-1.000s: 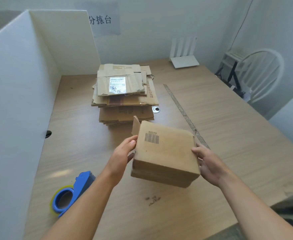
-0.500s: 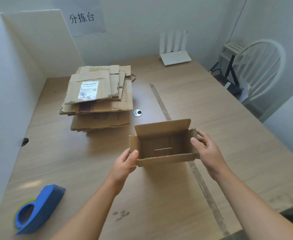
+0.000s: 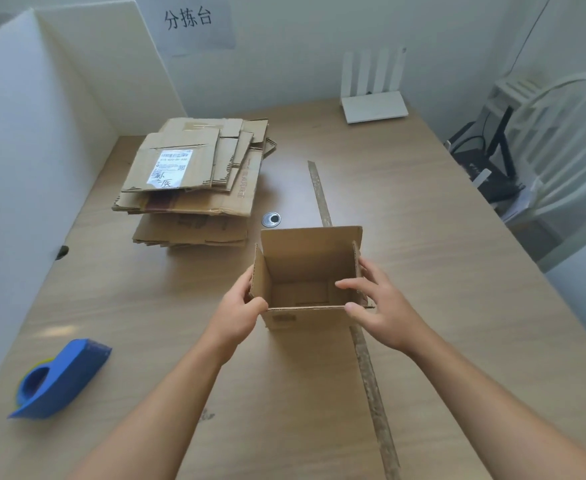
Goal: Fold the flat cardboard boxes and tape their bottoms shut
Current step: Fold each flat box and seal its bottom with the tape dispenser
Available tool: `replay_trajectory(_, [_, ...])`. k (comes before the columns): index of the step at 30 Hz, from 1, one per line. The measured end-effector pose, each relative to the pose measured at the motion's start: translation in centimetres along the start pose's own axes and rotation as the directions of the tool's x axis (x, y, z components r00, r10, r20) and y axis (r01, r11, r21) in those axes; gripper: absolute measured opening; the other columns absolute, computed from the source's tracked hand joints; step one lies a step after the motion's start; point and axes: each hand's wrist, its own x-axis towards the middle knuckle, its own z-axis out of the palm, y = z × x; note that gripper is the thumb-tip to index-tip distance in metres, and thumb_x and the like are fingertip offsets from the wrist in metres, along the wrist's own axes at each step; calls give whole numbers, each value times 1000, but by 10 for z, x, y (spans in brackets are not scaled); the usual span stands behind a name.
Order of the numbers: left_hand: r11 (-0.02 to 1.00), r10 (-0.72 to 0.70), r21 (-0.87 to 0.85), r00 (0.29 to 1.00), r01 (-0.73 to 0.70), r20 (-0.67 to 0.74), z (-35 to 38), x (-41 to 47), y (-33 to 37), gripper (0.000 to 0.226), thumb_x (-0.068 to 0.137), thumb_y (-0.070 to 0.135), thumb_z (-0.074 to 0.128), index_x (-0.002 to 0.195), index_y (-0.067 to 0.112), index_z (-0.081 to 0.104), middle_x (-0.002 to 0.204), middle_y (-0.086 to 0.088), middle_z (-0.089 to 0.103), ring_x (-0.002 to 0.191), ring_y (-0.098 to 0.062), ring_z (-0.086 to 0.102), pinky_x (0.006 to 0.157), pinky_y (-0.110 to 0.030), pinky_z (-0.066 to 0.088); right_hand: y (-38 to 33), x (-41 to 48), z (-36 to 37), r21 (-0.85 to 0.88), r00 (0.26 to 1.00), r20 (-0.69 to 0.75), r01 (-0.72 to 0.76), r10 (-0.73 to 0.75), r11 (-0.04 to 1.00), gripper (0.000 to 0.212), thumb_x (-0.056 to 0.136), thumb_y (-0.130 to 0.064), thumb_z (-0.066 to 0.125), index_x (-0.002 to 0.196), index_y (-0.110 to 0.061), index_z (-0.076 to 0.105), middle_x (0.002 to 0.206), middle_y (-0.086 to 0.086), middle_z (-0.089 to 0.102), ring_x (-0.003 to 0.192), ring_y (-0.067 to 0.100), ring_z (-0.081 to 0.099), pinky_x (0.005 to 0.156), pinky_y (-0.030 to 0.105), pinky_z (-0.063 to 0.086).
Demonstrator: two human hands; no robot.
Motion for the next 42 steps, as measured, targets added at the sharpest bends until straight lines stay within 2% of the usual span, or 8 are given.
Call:
replay_trajectory(5, [966,30,257,999,-21,-32,3,-3,-5,68,79,22,54,126,68,39,98,-1,65,73,-15,48,72,-28,46,-6,2,0,-289,991,84,124,-104,949,44,87,-27,61,131,-33,60,166,-6,3,151,8,-7,119,28,10])
replay_trajectory(9, [969,54,241,998,-50,-12,1,-5,-7,60,82,29,59,134,52,43,101,9,69,80,-29,61,78,-37,54,-30,7,15,-388,955,-37,257,-293,885,46,91,-43,55,131,-23,62,153,0,40,147,18,25,117,34,28])
replay_trajectory(12, [984,44,175,999,-43,-3,-4,-8,-8,56,91,23,64,136,49,43,107,24,67,80,-2,61,83,-23,52,-44,19,32,-381,986,169,77,-12,921,55,96,-57,50,145,-33,46,147,-10,44,137,11,37,110,37,38])
replay_trajectory(15, [992,-67,103,997,70,-35,-15,-8,-14,78,78,56,67,148,39,36,129,5,59,113,-10,59,103,-41,48,-45,31,44,-536,929,303,-19,214,844,59,96,-65,38,149,-38,37,147,-8,44,134,17,42,106,42,37])
replay_trajectory(19, [991,-122,45,991,125,-54,-30,-11,-13,81,76,55,60,150,31,35,123,16,53,120,-8,55,106,-43,45,-40,34,51,-635,918,320,25,234,772,61,96,-67,35,149,-37,36,148,-5,45,132,21,44,104,42,34])
replay_trajectory(29, [984,-84,160,996,78,31,-42,-9,-26,68,76,55,59,139,32,48,124,8,60,113,-1,58,93,-27,47,-45,27,51,-731,948,288,124,139,671,58,97,-64,36,145,-31,38,143,-4,46,127,21,45,102,40,37])
replay_trajectory(37, [993,-94,72,995,93,20,-19,11,-12,69,76,51,61,141,32,48,126,7,58,116,-6,57,104,-41,47,-28,35,39,-733,936,293,91,192,674,63,94,-67,39,144,-29,36,139,-1,48,124,24,46,99,43,40])
replay_trajectory(42, [989,-89,121,996,88,5,-3,36,6,66,77,53,57,140,35,49,123,11,60,115,-5,58,103,-36,47,-5,50,-2,-753,941,282,97,187,650,59,95,-62,45,142,-28,36,138,-2,47,124,23,44,101,44,38])
